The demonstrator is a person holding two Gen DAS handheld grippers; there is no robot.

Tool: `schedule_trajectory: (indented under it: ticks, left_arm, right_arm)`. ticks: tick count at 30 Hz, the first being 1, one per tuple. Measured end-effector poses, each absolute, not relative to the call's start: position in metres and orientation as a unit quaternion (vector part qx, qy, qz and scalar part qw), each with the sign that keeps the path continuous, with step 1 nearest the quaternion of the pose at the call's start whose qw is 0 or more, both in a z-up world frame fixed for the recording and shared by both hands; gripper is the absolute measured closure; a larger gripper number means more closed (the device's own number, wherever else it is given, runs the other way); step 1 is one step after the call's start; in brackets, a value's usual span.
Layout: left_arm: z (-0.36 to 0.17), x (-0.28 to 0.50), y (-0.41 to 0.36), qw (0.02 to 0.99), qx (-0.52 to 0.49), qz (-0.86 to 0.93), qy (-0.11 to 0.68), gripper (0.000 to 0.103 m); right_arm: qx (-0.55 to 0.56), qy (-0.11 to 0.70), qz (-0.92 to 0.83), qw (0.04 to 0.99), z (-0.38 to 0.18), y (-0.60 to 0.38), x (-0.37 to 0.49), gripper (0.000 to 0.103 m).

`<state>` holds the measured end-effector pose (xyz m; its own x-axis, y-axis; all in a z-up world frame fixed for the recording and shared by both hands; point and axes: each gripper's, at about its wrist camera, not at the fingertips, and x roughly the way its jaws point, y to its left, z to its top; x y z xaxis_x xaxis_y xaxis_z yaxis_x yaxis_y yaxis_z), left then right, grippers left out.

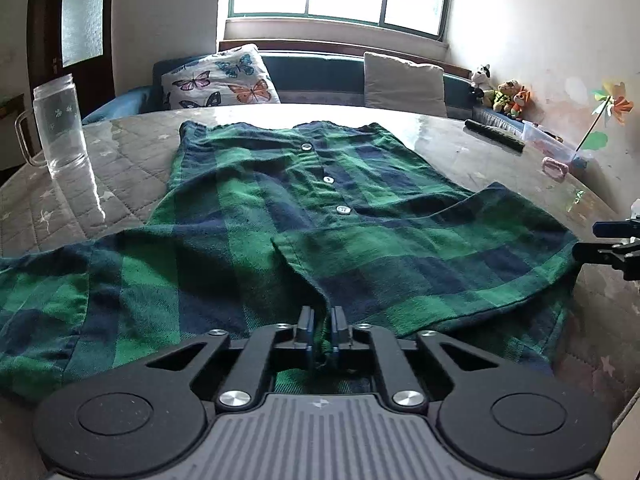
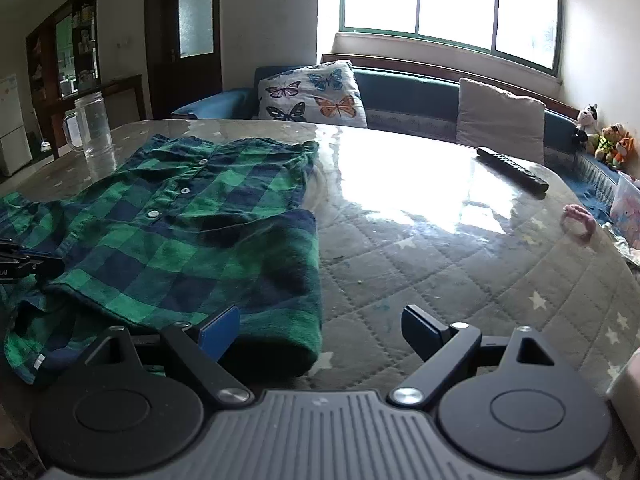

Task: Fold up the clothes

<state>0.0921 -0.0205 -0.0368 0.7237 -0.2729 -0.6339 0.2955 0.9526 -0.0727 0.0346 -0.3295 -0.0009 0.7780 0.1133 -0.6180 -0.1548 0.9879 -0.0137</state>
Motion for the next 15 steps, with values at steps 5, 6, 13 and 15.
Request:
schedule_trajectory:
  ticks: [5, 6, 13, 15]
  left_arm:
    - [-0.015, 0.086, -0.016, 0.941, 0.01, -0.147, 0.305, 0.096]
    - [-0.009, 0.084, -0.014, 0.944, 0.008, -0.146, 0.296, 0.096]
    - [0.016, 0.079, 0.004, 0.955, -0.009, -0.138, 0.264, 0.096]
    - [0.007, 0.084, 0.008, 0.951, -0.01, -0.126, 0.283, 0.096]
  right_arm:
    - [-0.035, 0.321, 0.079, 0.943, 0.0, -0.324, 0.035, 0.013]
    - [-0.033, 0.32, 0.08, 0.944, 0.001, -0.323, 0.036, 0.013]
    - [-0.025, 0.316, 0.089, 0.944, -0.002, -0.318, 0.042, 0.013]
    - [-0.026, 0.32, 0.09, 0.943, -0.006, -0.315, 0.045, 0.013]
